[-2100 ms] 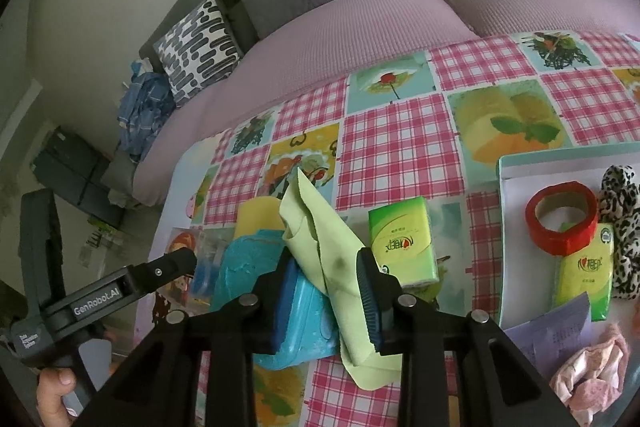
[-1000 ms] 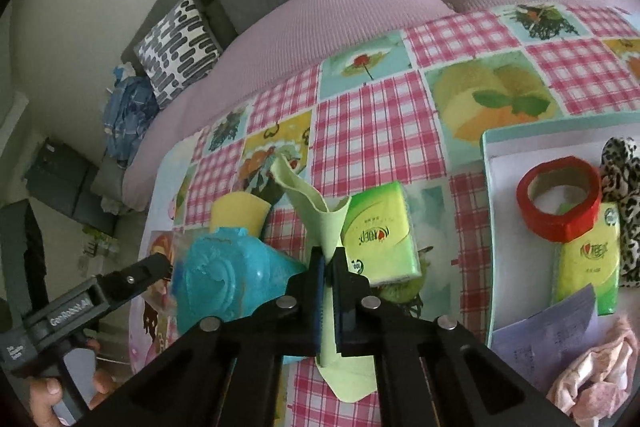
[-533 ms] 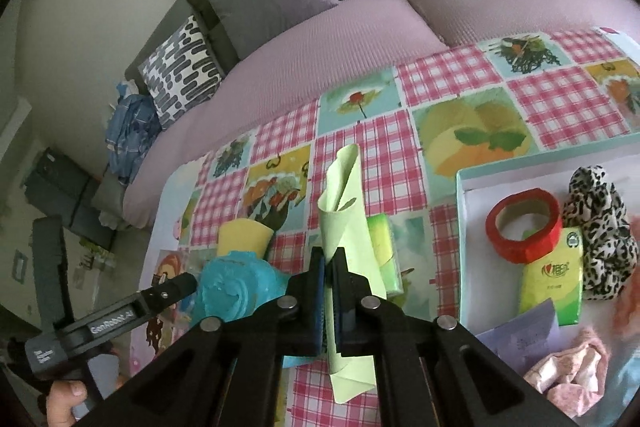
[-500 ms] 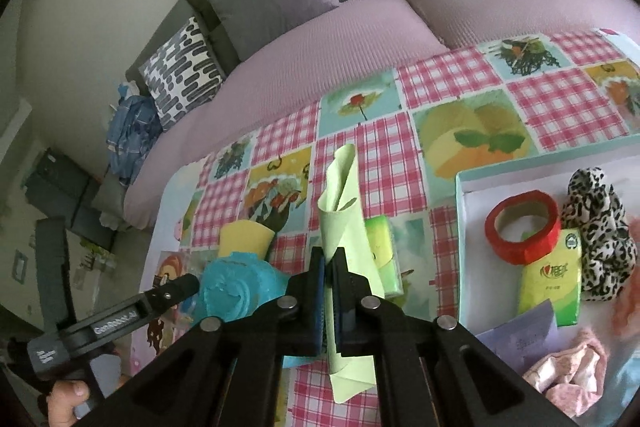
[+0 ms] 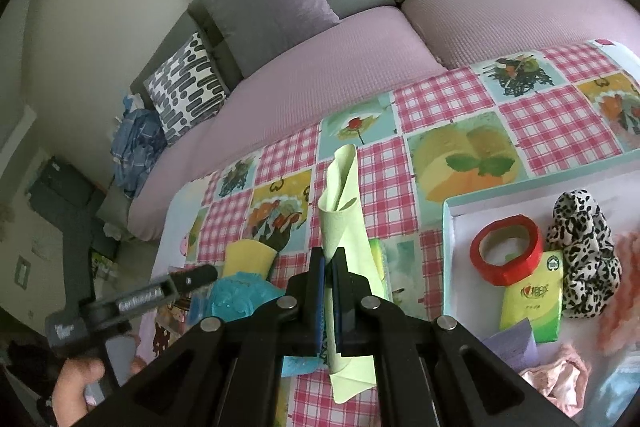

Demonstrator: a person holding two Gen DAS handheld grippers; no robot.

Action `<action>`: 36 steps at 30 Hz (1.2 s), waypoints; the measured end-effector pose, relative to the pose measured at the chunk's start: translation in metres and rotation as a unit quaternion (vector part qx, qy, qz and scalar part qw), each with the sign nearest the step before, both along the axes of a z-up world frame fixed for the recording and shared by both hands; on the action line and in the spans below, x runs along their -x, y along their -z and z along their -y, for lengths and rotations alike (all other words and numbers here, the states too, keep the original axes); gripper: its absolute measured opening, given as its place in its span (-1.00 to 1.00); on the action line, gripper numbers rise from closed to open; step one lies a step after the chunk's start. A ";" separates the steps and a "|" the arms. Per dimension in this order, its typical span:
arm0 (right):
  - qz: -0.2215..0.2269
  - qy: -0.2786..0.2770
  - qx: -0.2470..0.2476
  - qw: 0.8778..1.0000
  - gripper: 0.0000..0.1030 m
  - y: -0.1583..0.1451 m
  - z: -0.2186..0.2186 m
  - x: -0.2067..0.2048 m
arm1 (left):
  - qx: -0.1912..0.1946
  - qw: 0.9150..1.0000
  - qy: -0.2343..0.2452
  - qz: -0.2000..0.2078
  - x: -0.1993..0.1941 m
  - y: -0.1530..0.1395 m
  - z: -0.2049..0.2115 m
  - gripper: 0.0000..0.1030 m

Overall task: Organize soft objects
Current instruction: 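Lift the green cloth with the right gripper while the left gripper approaches the yellow sponge, then grasp the yellow sponge with the left gripper while the right gripper holds the cloth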

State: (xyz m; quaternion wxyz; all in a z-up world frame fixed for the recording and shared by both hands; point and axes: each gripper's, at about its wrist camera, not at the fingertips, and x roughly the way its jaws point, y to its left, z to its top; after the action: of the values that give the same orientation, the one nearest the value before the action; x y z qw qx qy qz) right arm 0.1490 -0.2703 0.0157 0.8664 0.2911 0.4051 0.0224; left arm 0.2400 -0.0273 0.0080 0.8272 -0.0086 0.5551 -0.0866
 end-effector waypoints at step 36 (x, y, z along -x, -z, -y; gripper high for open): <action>-0.015 -0.001 -0.016 1.000 -0.93 0.011 0.004 -0.009 | -0.056 0.995 0.045 -0.065 -0.057 0.056 0.043 0.35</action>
State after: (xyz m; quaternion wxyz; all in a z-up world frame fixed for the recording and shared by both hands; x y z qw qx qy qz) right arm 0.1580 -0.2739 0.0052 0.8554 0.3045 0.4182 0.0250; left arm 0.2969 -0.0707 -0.0483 0.7840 0.0567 0.6114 -0.0916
